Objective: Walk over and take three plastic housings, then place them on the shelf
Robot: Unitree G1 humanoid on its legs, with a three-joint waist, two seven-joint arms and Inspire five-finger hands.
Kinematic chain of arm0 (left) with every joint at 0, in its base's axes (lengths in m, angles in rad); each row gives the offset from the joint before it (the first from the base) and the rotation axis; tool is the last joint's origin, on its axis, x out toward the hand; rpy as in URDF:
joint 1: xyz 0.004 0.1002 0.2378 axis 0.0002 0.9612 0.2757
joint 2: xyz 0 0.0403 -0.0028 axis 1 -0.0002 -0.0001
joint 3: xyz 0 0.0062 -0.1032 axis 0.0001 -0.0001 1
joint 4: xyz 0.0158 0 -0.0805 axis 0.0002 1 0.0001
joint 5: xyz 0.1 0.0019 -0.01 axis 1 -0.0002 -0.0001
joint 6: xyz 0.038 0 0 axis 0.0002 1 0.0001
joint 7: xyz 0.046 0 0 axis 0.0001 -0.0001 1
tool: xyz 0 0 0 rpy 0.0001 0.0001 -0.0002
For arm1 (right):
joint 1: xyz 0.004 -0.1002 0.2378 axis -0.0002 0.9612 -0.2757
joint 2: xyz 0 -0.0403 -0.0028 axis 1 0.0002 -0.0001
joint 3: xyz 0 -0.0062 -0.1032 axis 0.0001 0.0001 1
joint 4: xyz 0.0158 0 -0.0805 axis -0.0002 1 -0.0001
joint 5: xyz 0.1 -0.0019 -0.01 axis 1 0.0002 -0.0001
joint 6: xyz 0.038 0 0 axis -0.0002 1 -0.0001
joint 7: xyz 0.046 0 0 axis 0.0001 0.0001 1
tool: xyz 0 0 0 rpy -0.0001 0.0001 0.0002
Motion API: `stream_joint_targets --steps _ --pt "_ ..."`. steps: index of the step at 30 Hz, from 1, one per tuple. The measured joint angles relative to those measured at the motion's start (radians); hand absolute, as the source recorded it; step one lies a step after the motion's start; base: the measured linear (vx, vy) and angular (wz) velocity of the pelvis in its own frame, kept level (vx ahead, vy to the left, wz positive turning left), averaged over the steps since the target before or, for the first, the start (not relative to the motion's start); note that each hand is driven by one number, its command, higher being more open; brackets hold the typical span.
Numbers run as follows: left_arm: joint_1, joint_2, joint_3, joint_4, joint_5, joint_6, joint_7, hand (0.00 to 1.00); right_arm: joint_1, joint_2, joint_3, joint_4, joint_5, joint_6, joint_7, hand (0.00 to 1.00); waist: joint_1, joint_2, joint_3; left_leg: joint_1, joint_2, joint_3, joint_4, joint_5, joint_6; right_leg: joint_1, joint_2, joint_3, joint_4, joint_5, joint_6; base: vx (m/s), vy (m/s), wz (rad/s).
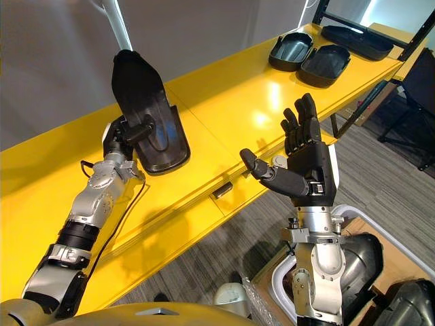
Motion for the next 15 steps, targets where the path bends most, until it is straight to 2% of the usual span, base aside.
stream_joint_targets --steps 5,13,14,15 --pt "-0.037 0.0 -0.001 0.047 -0.01 0.048 -0.002 0.0 -0.001 0.0 0.015 0.005 0.005 0.02 0.011 1.0 0.0 0.001 0.001 -0.025 -0.001 -0.002 0.0 0.014 0.007 -0.016 0.001 0.0 -0.016 0.022 -0.003 -0.02 0.01 0.0" --pt "-0.067 -0.001 -0.004 0.094 -0.038 0.072 -0.015 0.0 -0.013 -0.001 0.033 0.007 0.005 0.029 0.016 1.0 0.001 0.007 0.022 -0.042 0.0 -0.006 -0.001 0.028 0.013 -0.031 0.001 0.0 -0.018 0.025 -0.006 -0.05 0.018 0.02" --pt "-0.071 -0.001 -0.003 0.094 -0.038 0.071 -0.015 1.0 -0.017 -0.002 0.033 0.008 0.005 0.031 0.015 1.0 0.002 0.008 0.026 -0.044 0.0 -0.005 -0.001 0.029 0.013 -0.034 0.001 0.001 -0.018 0.026 -0.006 -0.04 0.013 -0.02" --pt "-0.077 -0.001 -0.004 0.094 -0.038 0.069 -0.015 1.0 -0.022 -0.009 0.033 0.008 0.005 0.034 0.013 1.0 0.002 0.01 0.03 -0.049 0.0 -0.005 -0.001 0.031 0.013 -0.038 0.001 0.0 -0.018 0.028 -0.007 0.0 0.0 0.0"
